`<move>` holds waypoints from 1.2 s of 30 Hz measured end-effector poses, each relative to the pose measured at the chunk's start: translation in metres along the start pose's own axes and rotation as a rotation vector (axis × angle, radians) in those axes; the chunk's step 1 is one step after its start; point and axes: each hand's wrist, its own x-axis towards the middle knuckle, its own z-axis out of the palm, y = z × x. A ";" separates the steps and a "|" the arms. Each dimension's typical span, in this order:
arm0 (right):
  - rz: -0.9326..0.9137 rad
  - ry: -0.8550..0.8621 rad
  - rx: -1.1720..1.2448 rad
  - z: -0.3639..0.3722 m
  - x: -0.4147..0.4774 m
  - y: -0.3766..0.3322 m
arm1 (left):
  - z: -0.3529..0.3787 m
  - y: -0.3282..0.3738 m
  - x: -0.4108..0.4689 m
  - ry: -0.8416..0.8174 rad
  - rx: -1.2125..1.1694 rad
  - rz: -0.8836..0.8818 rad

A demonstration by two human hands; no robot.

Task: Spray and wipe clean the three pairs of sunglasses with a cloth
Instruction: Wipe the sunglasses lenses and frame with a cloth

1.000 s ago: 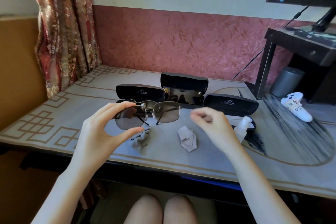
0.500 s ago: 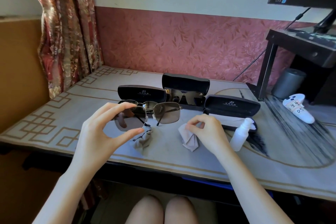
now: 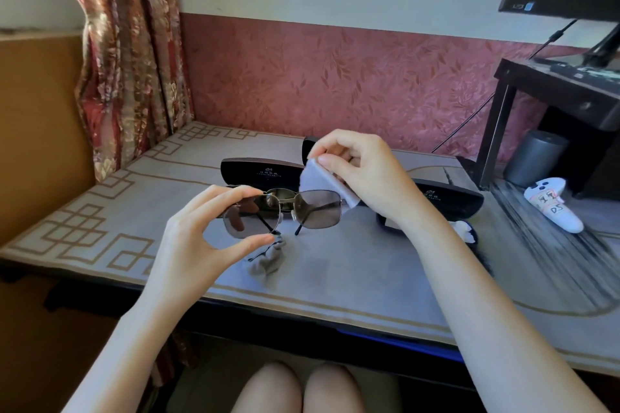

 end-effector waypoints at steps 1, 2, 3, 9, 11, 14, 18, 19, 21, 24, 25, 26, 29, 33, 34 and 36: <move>-0.025 -0.030 0.004 0.000 0.000 -0.005 | 0.000 0.000 0.000 -0.001 0.002 -0.001; -0.043 -0.057 0.013 0.000 0.000 -0.009 | 0.000 0.000 0.001 -0.003 0.002 -0.002; -0.054 -0.085 0.018 -0.001 -0.002 -0.012 | 0.000 0.000 0.001 -0.004 0.003 -0.003; -0.086 -0.235 -0.109 -0.004 -0.015 -0.021 | 0.003 0.001 0.000 0.012 0.010 -0.019; -0.071 -0.264 -0.119 -0.004 -0.020 -0.022 | 0.003 0.001 0.000 0.016 0.015 -0.011; -0.047 -0.309 -0.106 -0.003 -0.029 -0.023 | 0.004 0.002 0.001 0.019 0.016 -0.004; -0.064 -0.374 -0.100 -0.002 -0.038 -0.022 | 0.006 0.003 0.001 0.021 0.015 0.004; -0.050 -0.350 -0.062 -0.003 -0.039 -0.021 | 0.006 0.003 0.001 0.021 0.016 -0.001; -0.089 -0.219 -0.028 -0.007 -0.037 -0.016 | 0.006 0.003 0.001 0.014 0.015 -0.007; -0.103 -0.204 -0.090 -0.009 -0.028 -0.011 | 0.004 0.003 0.002 -0.008 0.011 0.011; -0.042 -0.292 -0.099 -0.008 -0.025 -0.011 | 0.003 0.004 0.002 -0.012 0.014 0.013; 0.028 -0.383 -0.097 -0.006 -0.022 -0.011 | 0.002 0.005 0.003 -0.012 0.019 0.014; 0.097 -0.493 -0.099 0.000 -0.016 -0.011 | -0.001 0.008 0.004 -0.015 0.042 0.025; 0.108 -0.493 -0.031 -0.001 -0.014 -0.012 | -0.004 0.010 0.005 -0.012 0.067 0.041; 0.098 -0.493 -0.008 -0.001 -0.014 -0.013 | -0.004 0.010 0.006 -0.013 0.059 0.047; 0.081 -0.482 0.042 -0.001 -0.014 -0.012 | -0.005 0.012 0.007 -0.021 0.048 0.055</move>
